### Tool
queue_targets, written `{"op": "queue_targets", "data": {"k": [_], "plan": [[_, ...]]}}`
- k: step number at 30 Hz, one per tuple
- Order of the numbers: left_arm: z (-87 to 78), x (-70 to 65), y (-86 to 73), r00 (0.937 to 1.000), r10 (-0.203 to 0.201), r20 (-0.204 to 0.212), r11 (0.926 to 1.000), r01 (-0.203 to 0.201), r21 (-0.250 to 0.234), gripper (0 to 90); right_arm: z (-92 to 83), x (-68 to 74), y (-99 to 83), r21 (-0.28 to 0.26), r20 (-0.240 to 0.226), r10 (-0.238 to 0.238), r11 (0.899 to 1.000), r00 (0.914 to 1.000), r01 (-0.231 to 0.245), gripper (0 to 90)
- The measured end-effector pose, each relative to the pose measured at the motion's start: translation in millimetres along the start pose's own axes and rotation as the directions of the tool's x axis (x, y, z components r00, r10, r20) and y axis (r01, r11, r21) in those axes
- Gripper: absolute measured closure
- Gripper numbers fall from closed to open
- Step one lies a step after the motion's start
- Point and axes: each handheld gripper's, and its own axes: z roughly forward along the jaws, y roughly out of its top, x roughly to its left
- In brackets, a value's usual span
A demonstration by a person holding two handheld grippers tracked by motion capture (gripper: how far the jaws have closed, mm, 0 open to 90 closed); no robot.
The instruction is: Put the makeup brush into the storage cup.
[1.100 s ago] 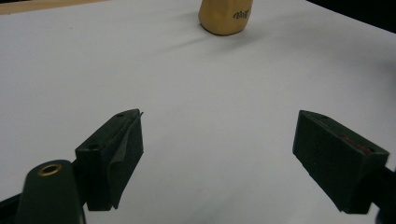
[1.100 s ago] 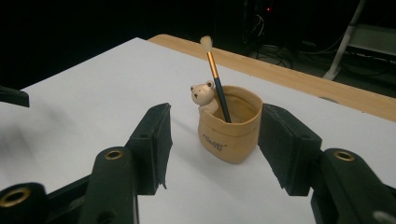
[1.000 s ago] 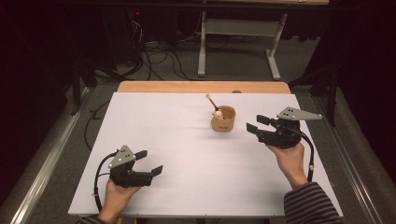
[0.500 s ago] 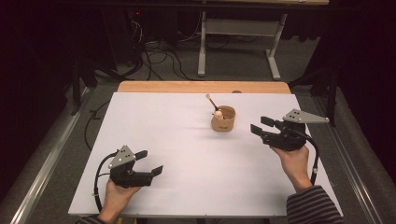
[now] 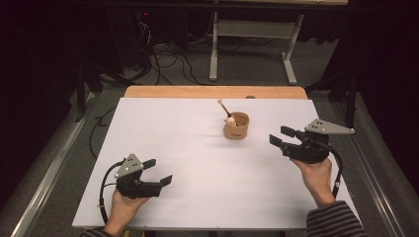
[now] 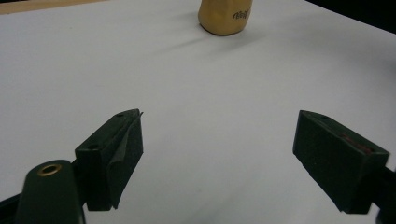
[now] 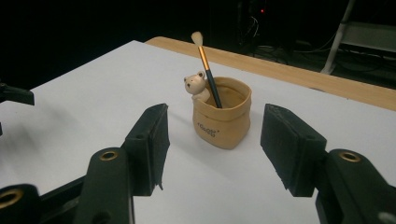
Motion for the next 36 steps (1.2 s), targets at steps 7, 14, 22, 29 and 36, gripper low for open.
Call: {"op": "queue_targets", "data": {"k": [7, 14, 22, 29, 36], "plan": [[-0.2, -0.1, 0.1, 1.0000, 0.000, -0.001, 1.0000, 0.000, -0.001, 16.7, -6.3, -3.6, -6.8, -0.005, 0.007, 0.010, 1.000, 0.9999, -0.010, 43.7], [-0.3, -0.2, 0.0, 1.0000, 0.000, -0.001, 1.0000, 0.000, -0.001, 16.7, -12.9, -4.0, -13.1, -0.012, 0.004, 0.027, 1.000, 0.9996, -0.027, 43.2], [-0.2, -0.5, 0.1, 1.0000, 0.001, 0.000, 1.0000, -0.001, -0.001, 16.7, -21.7, -2.6, -18.5, -0.031, -0.004, 0.028, 0.999, 0.9996, -0.028, 42.4], [-0.2, -0.7, 0.1, 1.0000, 0.002, 0.000, 1.0000, -0.002, -0.001, 16.7, -26.7, -0.6, -22.9, -0.040, -0.010, 0.041, 0.998, 0.9991, -0.041, 42.2], [-0.3, -0.8, 0.0, 1.0000, 0.002, 0.001, 1.0000, -0.002, -0.001, 16.7, -28.7, 2.2, -26.4, -0.038, -0.018, 0.047, 0.998, 0.9987, -0.048, 41.9]]}}
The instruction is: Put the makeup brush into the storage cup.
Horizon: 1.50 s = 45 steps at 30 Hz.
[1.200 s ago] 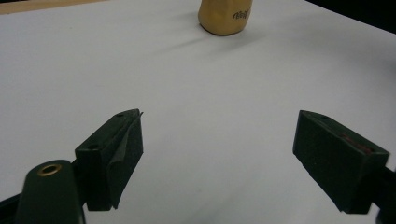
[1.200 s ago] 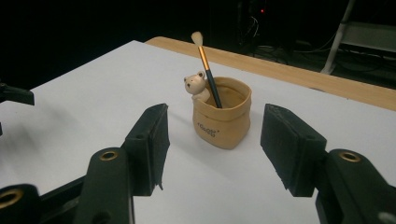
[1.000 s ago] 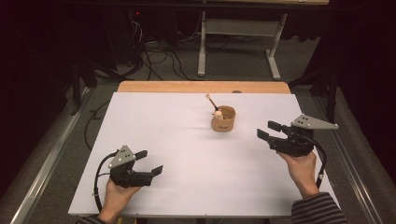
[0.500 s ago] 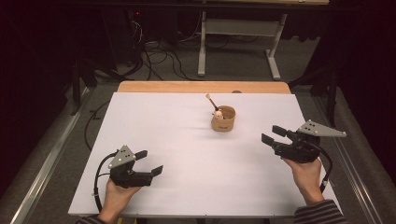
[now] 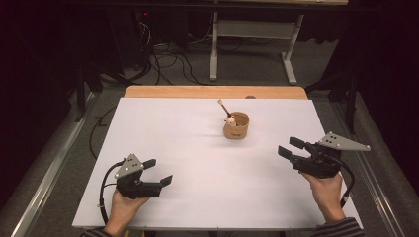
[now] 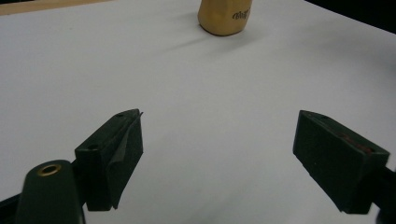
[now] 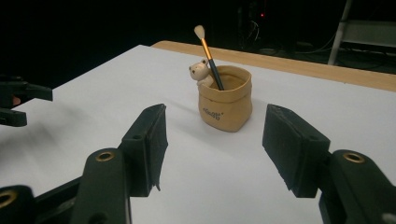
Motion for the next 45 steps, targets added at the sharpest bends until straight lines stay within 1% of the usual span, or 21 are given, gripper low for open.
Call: {"op": "queue_targets", "data": {"k": [10, 16, 33, 39, 43, 45], "plan": [[-0.2, -0.2, 0.0, 1.0000, 0.001, 0.000, 1.0000, -0.001, -0.001, 16.7, -1.8, 5.5, -8.9, -0.003, -0.021, 0.000, 1.000, 0.9998, -0.001, 41.5], [-0.6, -0.2, 0.0, 1.0000, -0.001, 0.000, 1.0000, 0.001, -0.005, 16.6, -4.1, 6.9, -16.1, -0.002, -0.025, 0.013, 1.000, 0.9996, -0.013, 41.4], [-0.5, -0.4, 0.0, 1.0000, 0.001, 0.000, 1.0000, -0.001, -0.004, 16.6, -9.5, 3.0, -33.2, 0.008, -0.013, 0.054, 0.999, 0.9985, -0.054, 41.4], [-0.4, -0.4, 0.0, 1.0000, 0.002, 0.000, 1.0000, -0.002, -0.004, 16.6, -9.3, 3.3, -38.3, 0.013, -0.015, 0.060, 0.998, 0.9981, -0.060, 41.4], [-0.6, -0.4, 0.0, 1.0000, 0.001, -0.001, 1.0000, -0.001, -0.005, 16.6, -8.2, 4.5, -42.4, 0.017, -0.003, 0.057, 0.998, 0.9984, -0.057, 41.4], [-0.6, -0.3, 0.0, 1.0000, 0.000, -0.001, 1.0000, 0.000, -0.006, 16.6, -8.0, 4.9, -44.2, 0.017, -0.005, 0.060, 0.998, 0.9982, -0.060, 41.4]]}}
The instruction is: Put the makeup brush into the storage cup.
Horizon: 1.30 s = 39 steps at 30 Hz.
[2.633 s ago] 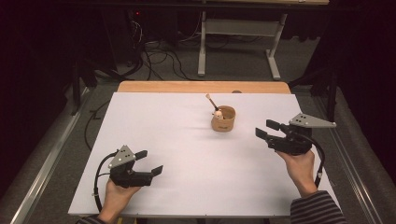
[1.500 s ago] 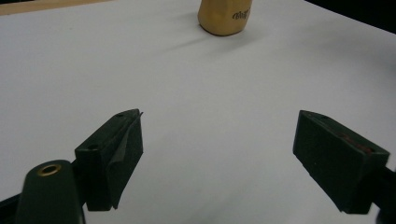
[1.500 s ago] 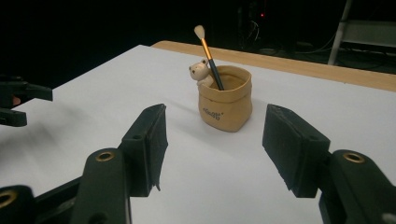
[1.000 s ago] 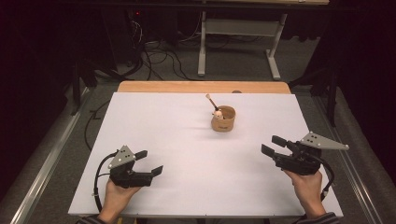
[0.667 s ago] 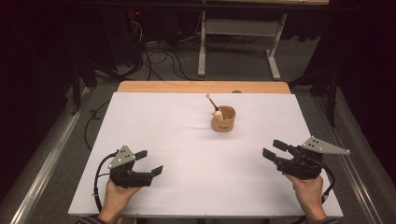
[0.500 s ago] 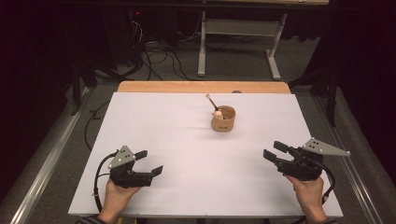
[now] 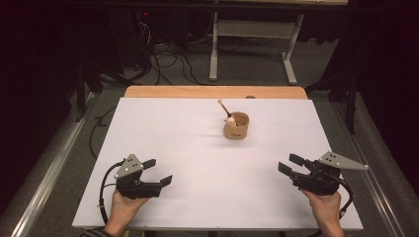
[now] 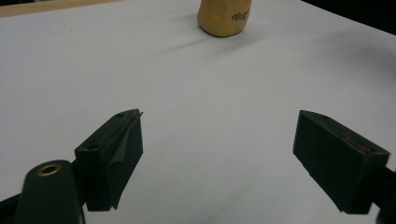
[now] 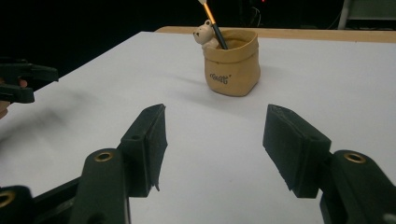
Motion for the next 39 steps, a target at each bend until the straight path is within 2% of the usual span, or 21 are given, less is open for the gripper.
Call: {"op": "queue_targets", "data": {"k": [24, 30, 39], "plan": [[0.9, 0.3, 0.1, 1.0000, -0.002, 0.002, 1.0000, 0.002, 0.000, 16.6, 7.5, 7.2, -18.2, 0.035, 0.019, -0.015, 0.999, 0.9997, 0.014, 41.5], [0.8, 0.3, 0.1, 1.0000, -0.002, 0.003, 1.0000, 0.002, -0.001, 16.6, 9.8, 8.3, -21.5, 0.037, 0.028, -0.034, 0.999, 0.9990, 0.033, 40.2], [0.7, 0.3, 0.2, 1.0000, 0.002, 0.004, 1.0000, -0.002, 0.002, 16.7, 12.2, 8.5, -27.3, 0.036, 0.041, -0.031, 0.999, 0.9987, 0.030, 39.2]]}}
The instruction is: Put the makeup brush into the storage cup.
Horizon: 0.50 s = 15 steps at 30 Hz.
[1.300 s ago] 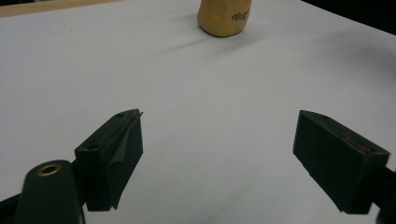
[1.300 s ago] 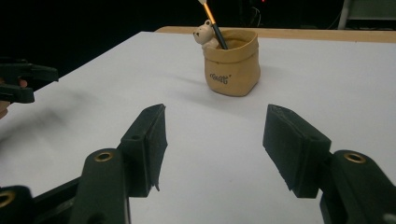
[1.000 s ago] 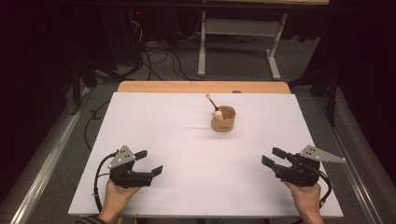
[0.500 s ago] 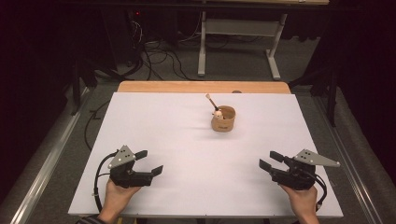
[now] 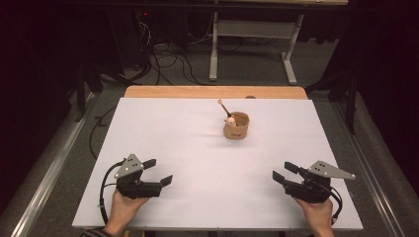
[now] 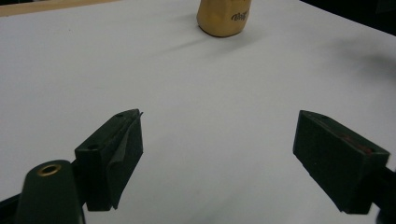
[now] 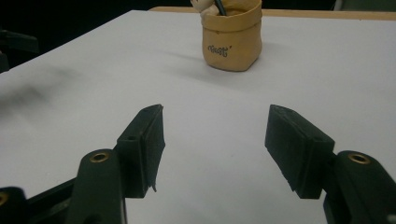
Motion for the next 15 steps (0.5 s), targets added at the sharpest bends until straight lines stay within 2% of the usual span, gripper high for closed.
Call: {"op": "queue_targets", "data": {"k": [4, 7, 15], "plan": [[-0.2, -0.2, 0.0, 1.0000, 0.000, 0.001, 1.0000, 0.000, -0.003, 16.6, 0.3, 0.8, -2.4, 0.002, 0.015, -0.005, 1.000, 0.9999, 0.005, 38.4], [-0.3, -0.1, 0.0, 1.0000, 0.000, 0.001, 1.0000, 0.000, -0.003, 16.7, 1.8, 1.8, -4.5, 0.017, 0.045, -0.041, 0.999, 0.9981, 0.041, 37.9], [-0.5, -0.4, -0.1, 1.0000, 0.000, -0.002, 1.0000, 0.000, -0.003, 16.7, 2.6, 2.2, -7.7, 0.019, 0.049, -0.042, 0.999, 0.9979, 0.041, 37.6]]}}
